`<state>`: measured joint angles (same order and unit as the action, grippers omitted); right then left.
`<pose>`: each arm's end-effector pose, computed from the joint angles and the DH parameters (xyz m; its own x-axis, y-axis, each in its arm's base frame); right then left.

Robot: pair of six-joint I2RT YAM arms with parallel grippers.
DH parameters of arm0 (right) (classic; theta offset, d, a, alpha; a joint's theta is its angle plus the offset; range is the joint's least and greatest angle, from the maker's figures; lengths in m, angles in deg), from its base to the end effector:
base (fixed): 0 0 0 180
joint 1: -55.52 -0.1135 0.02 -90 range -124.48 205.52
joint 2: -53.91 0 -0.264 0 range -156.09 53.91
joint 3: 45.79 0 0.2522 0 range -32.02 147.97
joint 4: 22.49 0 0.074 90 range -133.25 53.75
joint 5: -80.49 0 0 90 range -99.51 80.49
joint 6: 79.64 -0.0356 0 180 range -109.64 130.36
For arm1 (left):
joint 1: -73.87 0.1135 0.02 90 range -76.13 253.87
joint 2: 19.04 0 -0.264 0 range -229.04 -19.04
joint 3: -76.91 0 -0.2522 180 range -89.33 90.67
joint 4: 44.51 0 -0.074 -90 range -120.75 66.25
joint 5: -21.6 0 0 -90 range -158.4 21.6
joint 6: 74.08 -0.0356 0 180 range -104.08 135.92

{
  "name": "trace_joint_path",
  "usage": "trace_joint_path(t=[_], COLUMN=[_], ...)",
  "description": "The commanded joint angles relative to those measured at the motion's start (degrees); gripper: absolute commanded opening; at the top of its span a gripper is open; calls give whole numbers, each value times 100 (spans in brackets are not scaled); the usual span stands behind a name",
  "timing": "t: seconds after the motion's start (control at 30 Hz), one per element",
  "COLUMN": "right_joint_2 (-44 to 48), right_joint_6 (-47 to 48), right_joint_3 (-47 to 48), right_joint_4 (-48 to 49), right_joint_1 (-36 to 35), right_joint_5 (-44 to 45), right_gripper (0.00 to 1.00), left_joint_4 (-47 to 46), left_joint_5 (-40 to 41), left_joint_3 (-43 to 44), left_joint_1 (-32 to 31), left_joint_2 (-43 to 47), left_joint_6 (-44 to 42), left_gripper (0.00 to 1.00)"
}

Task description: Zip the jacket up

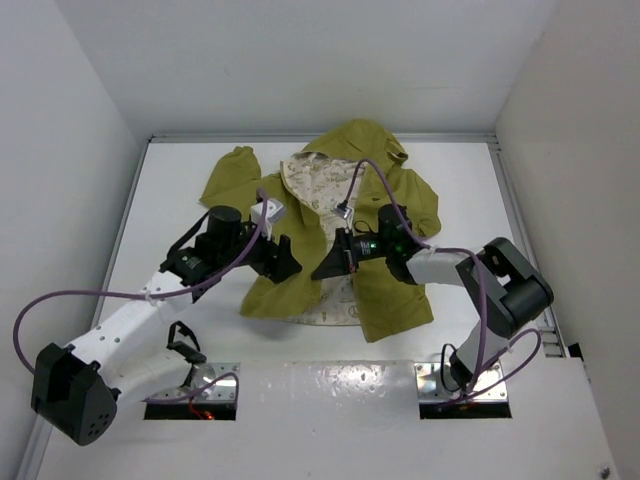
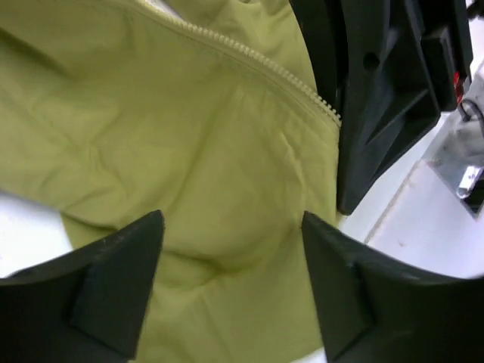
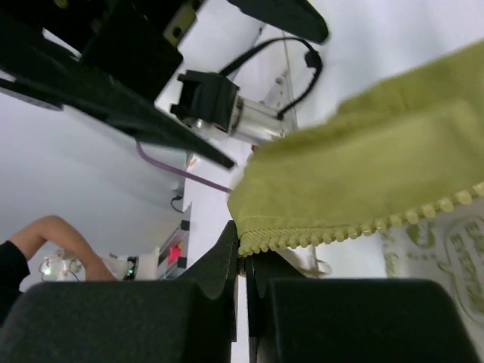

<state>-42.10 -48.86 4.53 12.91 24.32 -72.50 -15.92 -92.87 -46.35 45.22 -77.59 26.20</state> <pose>0.2509 0.1890 0.1795 -0.9245 -0.1037 -0.3668 -0.3728 0.0459 0.9268 0.1914 -0.1213 0.2769 -0.5708 0.1268 -0.8113 0.6586 0.6607 -0.3602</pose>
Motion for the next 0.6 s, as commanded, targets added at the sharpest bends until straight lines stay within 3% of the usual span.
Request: trace_joint_path(t=[0.0,0.07,0.13,0.37,0.57], right_joint_2=[30,-41,-146,-454,-533], right_joint_6=[-405,-397,-528,-977,-1206], right_joint_3=[510,650,730,976,1082], right_joint_4=[533,419,322,330,418], right_joint_1=[-158,-219,-246,-404,-422], right_joint_5=[172,399,497,928,972], right_gripper=[0,0,0,0,0], left_joint_4=[142,344,511,819,767], left_joint_5=[-426,-655,-909,-841,-815], left_joint_3=[263,263,325,114,-106], left_joint_1=[131,131,131,131,131], left_joint_2=[325,466,651,826,626], left_joint_6=[88,88,88,579,711], left_gripper=[83,97,100,98,89])
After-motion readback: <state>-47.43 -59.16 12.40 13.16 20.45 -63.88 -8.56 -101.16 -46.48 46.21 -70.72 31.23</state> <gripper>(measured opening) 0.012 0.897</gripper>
